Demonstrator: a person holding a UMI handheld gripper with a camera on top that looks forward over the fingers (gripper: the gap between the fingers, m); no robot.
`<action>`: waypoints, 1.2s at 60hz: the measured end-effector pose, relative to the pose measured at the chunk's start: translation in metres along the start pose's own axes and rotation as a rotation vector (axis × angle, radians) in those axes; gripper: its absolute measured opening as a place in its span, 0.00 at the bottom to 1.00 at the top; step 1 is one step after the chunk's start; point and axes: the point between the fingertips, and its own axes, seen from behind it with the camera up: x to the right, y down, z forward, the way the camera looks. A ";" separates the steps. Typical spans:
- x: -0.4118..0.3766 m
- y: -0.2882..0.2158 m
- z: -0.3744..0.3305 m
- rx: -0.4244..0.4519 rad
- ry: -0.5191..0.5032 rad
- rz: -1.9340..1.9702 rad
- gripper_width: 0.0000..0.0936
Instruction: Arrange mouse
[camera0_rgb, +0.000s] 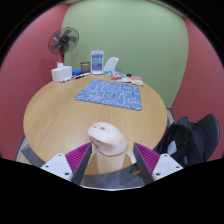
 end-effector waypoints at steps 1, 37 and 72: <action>0.001 -0.001 0.004 -0.003 -0.002 0.000 0.90; 0.006 -0.043 0.075 0.033 -0.003 0.034 0.51; 0.059 -0.268 0.000 0.276 0.202 0.173 0.44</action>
